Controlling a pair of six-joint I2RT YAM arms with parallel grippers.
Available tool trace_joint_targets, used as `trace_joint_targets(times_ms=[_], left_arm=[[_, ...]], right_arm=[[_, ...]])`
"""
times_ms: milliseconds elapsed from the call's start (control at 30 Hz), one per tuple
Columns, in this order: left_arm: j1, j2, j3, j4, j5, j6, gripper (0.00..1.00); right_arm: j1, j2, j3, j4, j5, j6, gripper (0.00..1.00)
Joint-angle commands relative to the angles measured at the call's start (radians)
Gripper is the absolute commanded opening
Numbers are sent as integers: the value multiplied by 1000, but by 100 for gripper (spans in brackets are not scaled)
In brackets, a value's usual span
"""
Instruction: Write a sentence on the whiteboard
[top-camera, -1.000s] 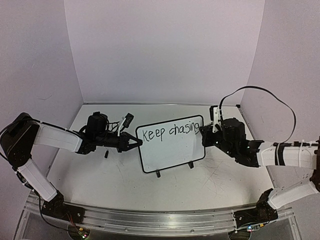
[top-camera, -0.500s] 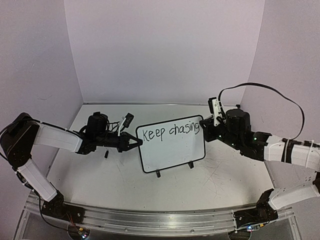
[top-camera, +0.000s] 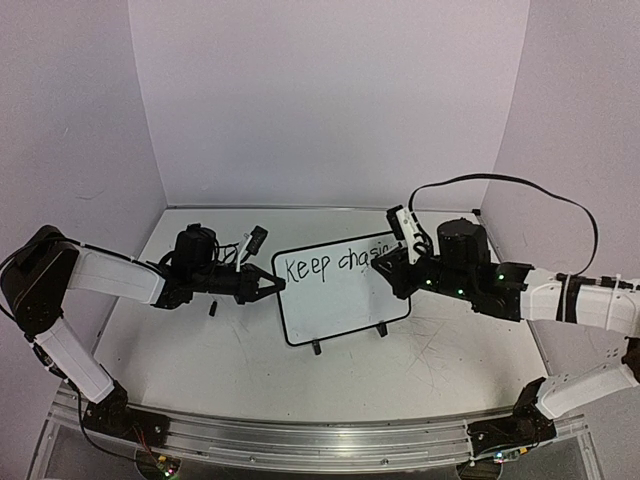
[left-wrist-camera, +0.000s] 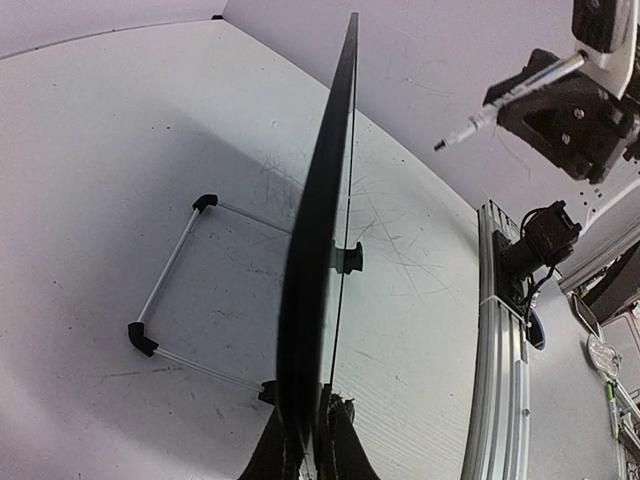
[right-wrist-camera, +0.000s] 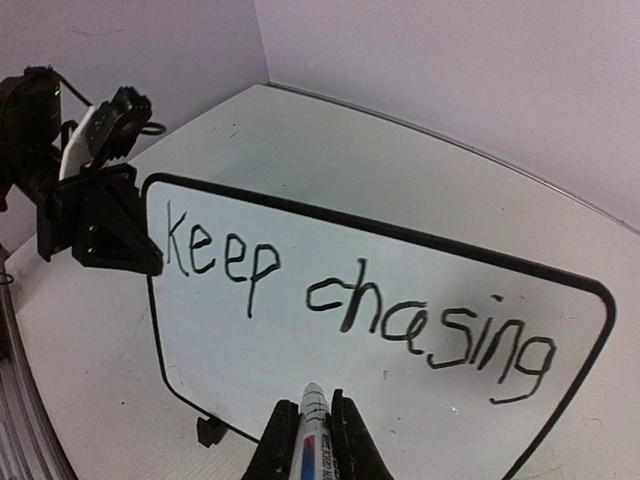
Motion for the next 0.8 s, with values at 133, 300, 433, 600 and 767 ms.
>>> trace_joint_targets(times_ms=[133, 300, 433, 600, 767], left_arm=[[14, 26, 42, -34, -131, 16, 0], [13, 27, 41, -34, -133, 12, 0], [10, 13, 36, -34, -150, 20, 1], [6, -23, 26, -34, -202, 31, 0], [3, -49, 16, -35, -243, 34, 0]], right_arm=[[111, 92, 90, 68, 11, -74, 0], [157, 163, 136, 94, 37, -123, 0], [178, 209, 165, 116, 47, -133, 0], [209, 248, 166, 167, 56, -137, 0], [256, 306, 192, 210, 65, -149, 0]])
